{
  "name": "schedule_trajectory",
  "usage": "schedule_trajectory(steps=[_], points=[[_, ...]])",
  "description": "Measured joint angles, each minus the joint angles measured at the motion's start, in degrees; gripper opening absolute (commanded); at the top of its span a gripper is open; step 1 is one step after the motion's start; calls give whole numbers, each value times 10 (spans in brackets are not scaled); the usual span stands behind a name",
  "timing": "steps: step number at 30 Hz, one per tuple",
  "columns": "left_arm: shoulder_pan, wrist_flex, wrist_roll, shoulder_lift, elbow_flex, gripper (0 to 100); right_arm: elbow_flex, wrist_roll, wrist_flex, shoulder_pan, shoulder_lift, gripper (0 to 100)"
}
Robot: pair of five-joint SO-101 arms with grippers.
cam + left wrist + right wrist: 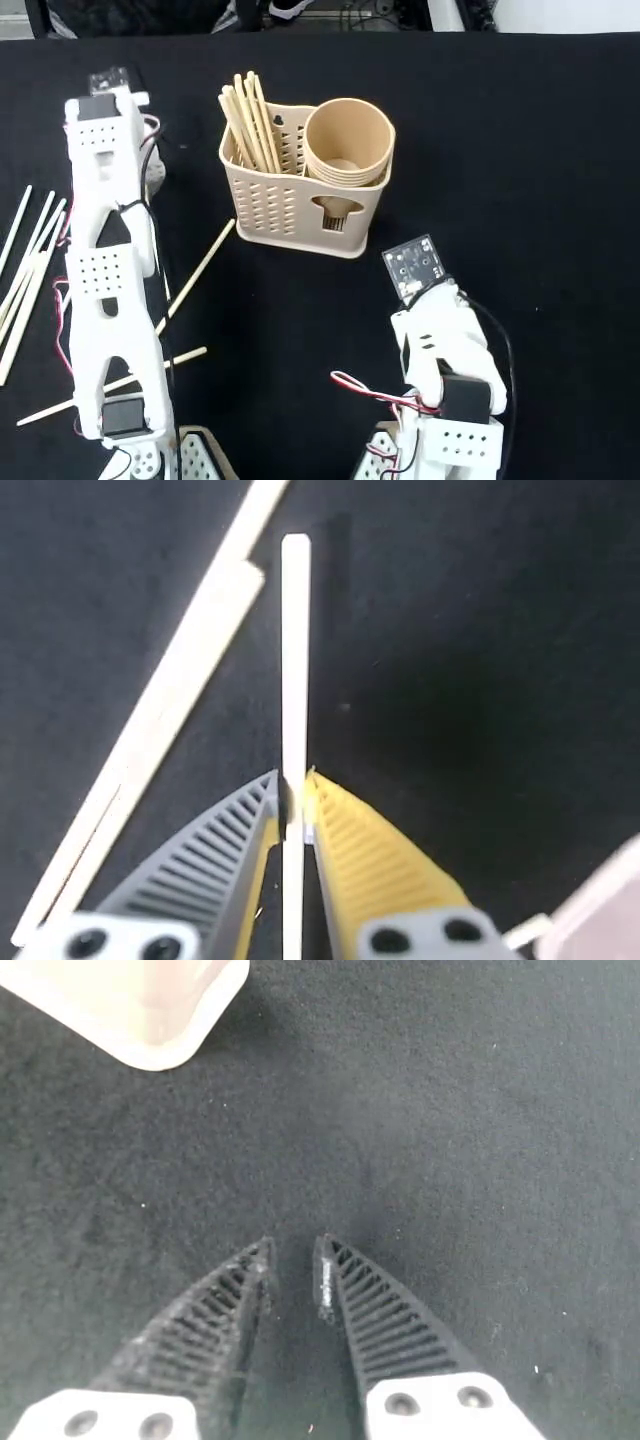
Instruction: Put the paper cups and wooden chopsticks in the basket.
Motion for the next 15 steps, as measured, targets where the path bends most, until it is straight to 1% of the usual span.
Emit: schedule_trajectory(steps=[5,9,12,15], points=[[0,5,-2,0,-64,28,0,0,0,0,0,82],[9,6,-2,-16,-71,28,0,0,0,0,0,82],[14,6,-2,-77,-39,28,0,0,0,0,0,82],[17,6,-2,-170,33,28,0,0,0,0,0,82]])
